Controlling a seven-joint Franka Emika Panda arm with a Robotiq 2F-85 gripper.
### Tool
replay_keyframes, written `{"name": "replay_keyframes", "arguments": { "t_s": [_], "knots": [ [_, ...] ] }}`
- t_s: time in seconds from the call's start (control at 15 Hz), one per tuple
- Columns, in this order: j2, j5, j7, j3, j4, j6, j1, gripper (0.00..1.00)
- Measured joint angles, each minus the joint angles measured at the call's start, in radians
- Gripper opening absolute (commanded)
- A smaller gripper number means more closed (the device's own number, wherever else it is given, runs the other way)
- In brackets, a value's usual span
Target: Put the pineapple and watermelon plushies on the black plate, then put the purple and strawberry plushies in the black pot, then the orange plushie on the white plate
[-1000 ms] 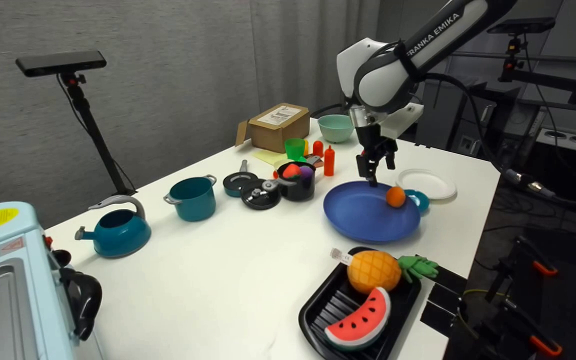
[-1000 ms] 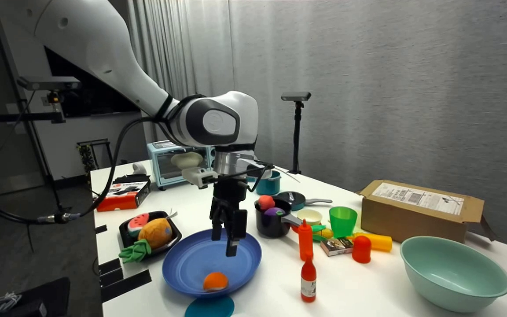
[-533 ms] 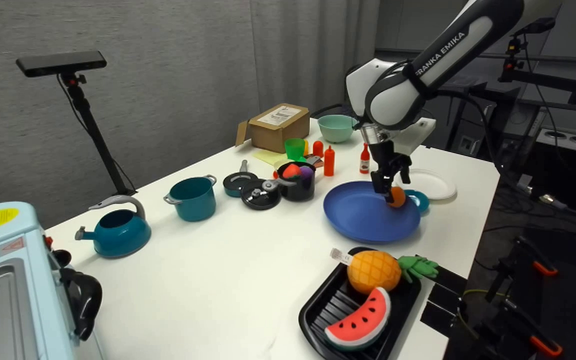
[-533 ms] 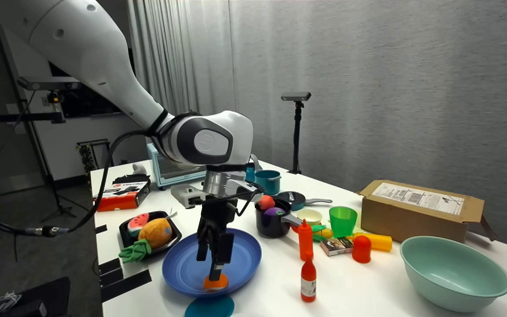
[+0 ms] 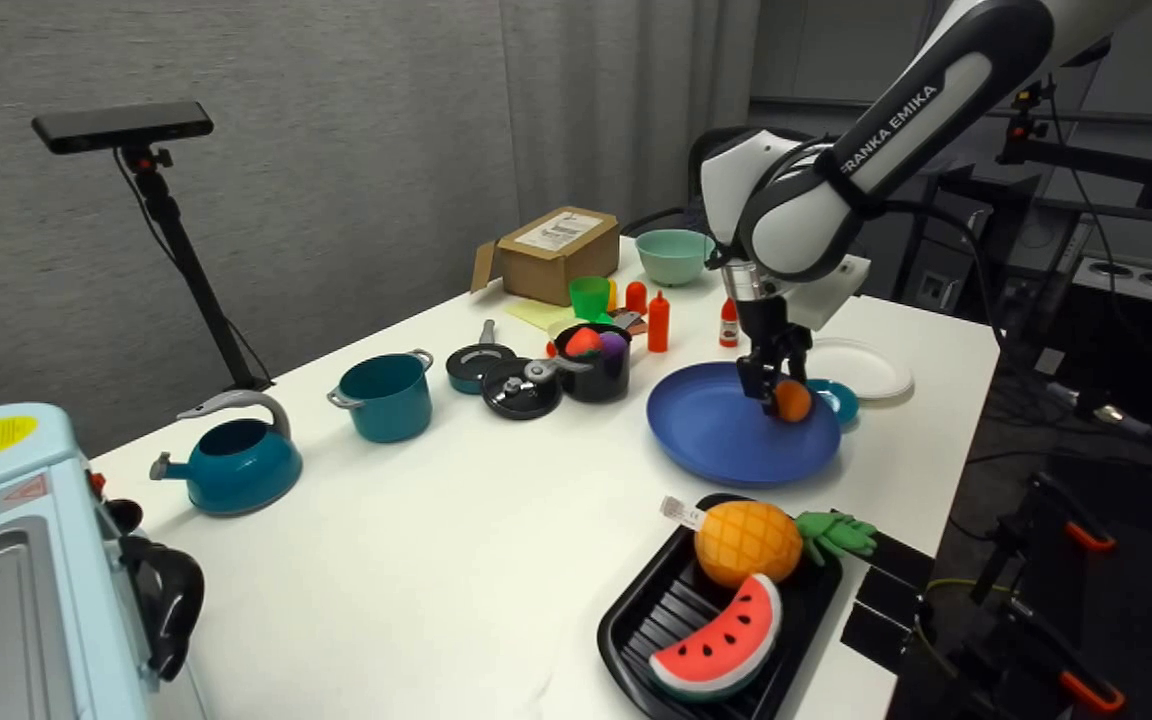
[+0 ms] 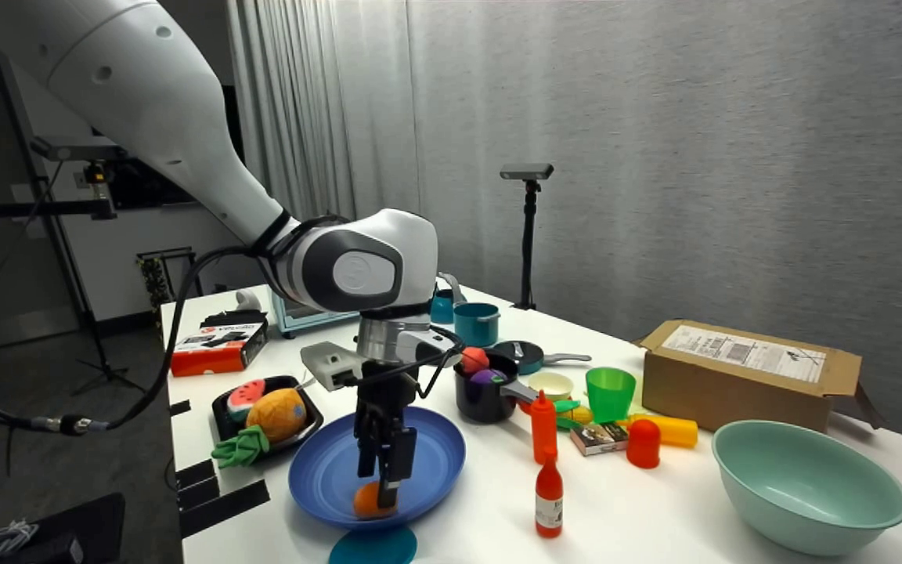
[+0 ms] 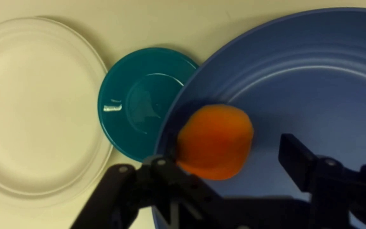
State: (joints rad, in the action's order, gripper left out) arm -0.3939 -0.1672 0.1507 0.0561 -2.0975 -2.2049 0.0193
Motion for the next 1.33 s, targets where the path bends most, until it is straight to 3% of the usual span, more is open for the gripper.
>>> {"name": "replay_keyframes", "arguments": {
  "t_s": [0.47,0.93,1.33],
  "knots": [
    [-0.004,-0.003,0.0,-0.005,-0.001,-0.005,0.005,0.02],
    [0.035,-0.003,-0.001,-0.002,0.017,-0.049,0.004,0.04],
    [0.12,0.003,0.007,0.067,-0.007,-0.055,-0.058,0.04]
  ]
}}
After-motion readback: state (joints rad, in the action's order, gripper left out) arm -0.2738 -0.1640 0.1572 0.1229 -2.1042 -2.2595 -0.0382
